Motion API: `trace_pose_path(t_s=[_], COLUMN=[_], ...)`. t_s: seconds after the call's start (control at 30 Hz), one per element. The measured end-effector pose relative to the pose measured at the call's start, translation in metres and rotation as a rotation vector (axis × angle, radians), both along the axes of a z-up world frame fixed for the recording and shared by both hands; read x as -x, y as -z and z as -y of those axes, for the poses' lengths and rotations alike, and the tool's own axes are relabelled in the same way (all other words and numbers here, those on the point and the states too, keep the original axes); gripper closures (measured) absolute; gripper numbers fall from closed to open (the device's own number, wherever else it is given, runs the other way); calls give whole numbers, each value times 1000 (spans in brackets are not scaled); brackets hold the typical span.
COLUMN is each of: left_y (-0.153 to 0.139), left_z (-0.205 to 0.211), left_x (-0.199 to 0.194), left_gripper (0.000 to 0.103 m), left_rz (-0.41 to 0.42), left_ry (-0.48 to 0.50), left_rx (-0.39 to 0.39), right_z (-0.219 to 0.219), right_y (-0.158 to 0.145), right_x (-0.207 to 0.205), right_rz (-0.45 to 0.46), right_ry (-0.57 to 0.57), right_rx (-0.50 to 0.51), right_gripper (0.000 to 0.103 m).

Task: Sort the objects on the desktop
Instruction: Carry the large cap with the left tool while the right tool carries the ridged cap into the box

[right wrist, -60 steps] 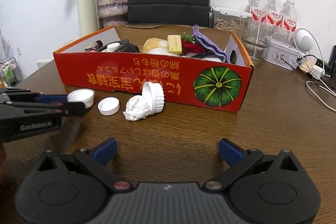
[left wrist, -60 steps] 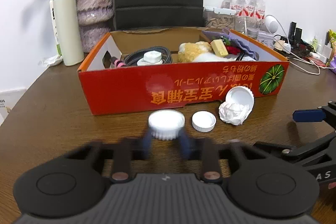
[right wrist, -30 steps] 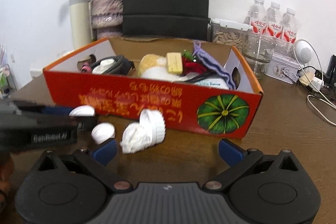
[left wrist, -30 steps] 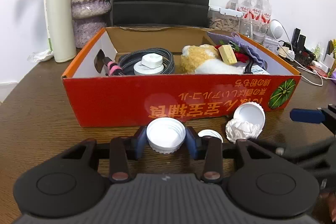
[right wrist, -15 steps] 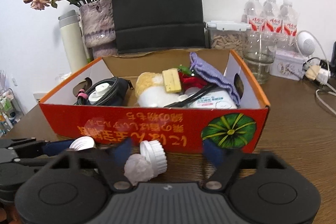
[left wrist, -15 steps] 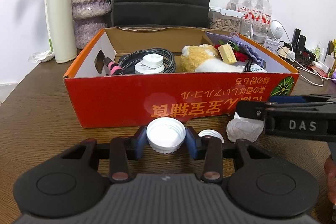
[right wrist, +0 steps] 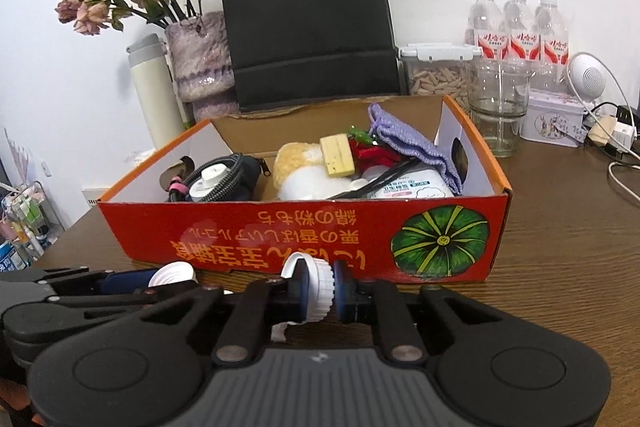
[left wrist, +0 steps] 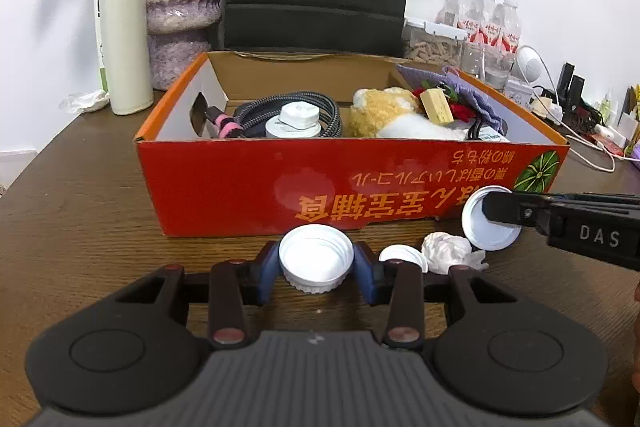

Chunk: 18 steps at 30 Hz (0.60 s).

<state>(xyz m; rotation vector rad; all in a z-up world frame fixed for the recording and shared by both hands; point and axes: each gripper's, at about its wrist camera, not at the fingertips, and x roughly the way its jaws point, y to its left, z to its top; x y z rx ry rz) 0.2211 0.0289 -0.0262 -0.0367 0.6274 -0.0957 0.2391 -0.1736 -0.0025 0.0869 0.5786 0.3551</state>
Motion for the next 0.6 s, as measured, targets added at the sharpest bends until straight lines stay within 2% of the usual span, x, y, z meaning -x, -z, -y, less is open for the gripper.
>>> trace_pose_path(t_s=[0.4, 0.6], left_y=[-18, -43], left_z=[7, 13], left_x=[32, 50], left_gripper=[63, 63], left_rz=[93, 190], left_ry=[-8, 5], left_rx=[-13, 7], right_z=[7, 8], right_y=[-19, -37], right_x=[27, 38], right_rz=[90, 161], right_ry=[1, -9], right_rx=[-28, -45], right_gripper=[92, 91])
